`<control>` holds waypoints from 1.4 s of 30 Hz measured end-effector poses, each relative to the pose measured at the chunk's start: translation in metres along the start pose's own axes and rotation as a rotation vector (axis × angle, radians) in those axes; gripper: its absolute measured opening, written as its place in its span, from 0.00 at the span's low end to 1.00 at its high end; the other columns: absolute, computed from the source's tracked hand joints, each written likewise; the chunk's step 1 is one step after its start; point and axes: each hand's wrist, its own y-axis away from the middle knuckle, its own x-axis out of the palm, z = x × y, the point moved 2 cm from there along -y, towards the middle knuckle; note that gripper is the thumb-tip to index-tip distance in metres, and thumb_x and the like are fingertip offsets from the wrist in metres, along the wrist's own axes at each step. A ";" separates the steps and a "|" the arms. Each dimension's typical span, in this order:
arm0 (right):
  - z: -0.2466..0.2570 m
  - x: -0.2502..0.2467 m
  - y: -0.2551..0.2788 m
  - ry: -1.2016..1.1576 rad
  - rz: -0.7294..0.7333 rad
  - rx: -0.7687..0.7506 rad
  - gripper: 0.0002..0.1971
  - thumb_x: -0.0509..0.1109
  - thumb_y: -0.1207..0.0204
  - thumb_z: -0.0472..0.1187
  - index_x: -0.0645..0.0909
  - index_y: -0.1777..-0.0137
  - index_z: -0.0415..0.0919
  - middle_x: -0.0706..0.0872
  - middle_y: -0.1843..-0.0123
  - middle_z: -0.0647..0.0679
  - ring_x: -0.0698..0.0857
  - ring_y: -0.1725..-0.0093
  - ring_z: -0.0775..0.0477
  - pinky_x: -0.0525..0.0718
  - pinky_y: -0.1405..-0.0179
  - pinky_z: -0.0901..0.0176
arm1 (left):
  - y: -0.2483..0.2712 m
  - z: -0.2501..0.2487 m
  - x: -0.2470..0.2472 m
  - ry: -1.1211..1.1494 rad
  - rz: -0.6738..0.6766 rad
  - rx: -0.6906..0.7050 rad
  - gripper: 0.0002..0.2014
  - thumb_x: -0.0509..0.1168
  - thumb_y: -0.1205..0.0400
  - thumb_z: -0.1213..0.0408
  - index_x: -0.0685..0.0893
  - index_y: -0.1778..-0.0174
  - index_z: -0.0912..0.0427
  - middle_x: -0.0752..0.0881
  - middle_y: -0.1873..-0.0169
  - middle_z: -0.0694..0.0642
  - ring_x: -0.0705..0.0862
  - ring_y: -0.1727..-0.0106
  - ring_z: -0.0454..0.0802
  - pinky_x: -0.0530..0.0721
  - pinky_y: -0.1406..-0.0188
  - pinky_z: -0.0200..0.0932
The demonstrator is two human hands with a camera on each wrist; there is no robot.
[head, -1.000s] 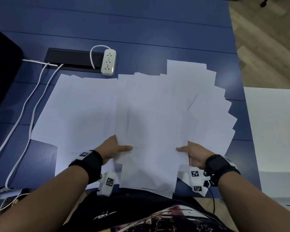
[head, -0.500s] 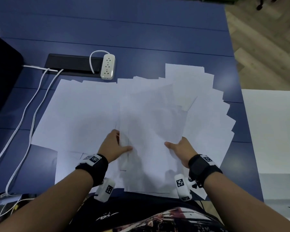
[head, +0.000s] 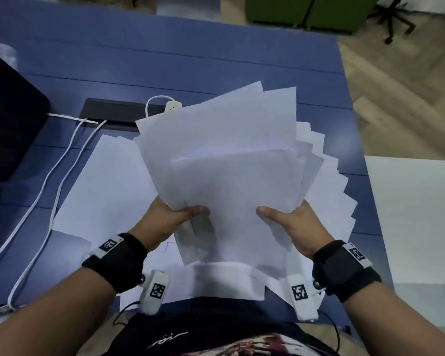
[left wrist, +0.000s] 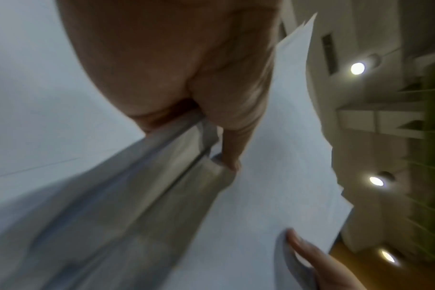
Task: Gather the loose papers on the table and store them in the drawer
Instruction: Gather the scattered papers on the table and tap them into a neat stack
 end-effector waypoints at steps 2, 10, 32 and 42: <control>0.013 0.005 0.007 0.020 -0.115 -0.139 0.16 0.83 0.24 0.34 0.90 0.37 0.39 0.97 0.43 0.47 0.95 0.43 0.48 0.92 0.42 0.55 | 0.006 -0.008 0.001 -0.013 -0.133 0.108 0.15 0.82 0.21 0.71 0.93 0.41 0.55 0.97 0.46 0.47 0.95 0.43 0.45 0.91 0.44 0.40; 0.001 0.015 0.006 0.161 -0.186 -0.280 0.11 0.78 0.18 0.36 0.89 0.43 0.55 0.95 0.47 0.64 0.90 0.47 0.69 0.87 0.43 0.71 | 0.003 -0.005 0.000 -0.084 -0.230 0.156 0.15 0.83 0.22 0.68 0.91 0.47 0.44 0.95 0.50 0.34 0.92 0.50 0.31 0.89 0.51 0.28; -0.004 0.027 -0.017 0.149 -0.161 -0.277 0.16 0.86 0.26 0.38 0.91 0.42 0.55 0.96 0.43 0.57 0.93 0.41 0.59 0.90 0.35 0.54 | -0.002 -0.050 0.019 0.162 -0.252 0.330 0.41 0.83 0.31 0.39 0.81 0.29 0.63 0.91 0.41 0.41 0.90 0.37 0.43 0.89 0.38 0.49; -0.004 0.025 -0.017 0.132 -0.023 -0.193 0.22 0.87 0.28 0.39 0.90 0.36 0.56 0.95 0.39 0.58 0.92 0.36 0.55 0.88 0.29 0.45 | -0.015 -0.071 0.019 0.181 -0.301 0.350 0.28 0.76 0.23 0.46 0.83 0.35 0.62 0.92 0.45 0.51 0.89 0.44 0.46 0.85 0.47 0.38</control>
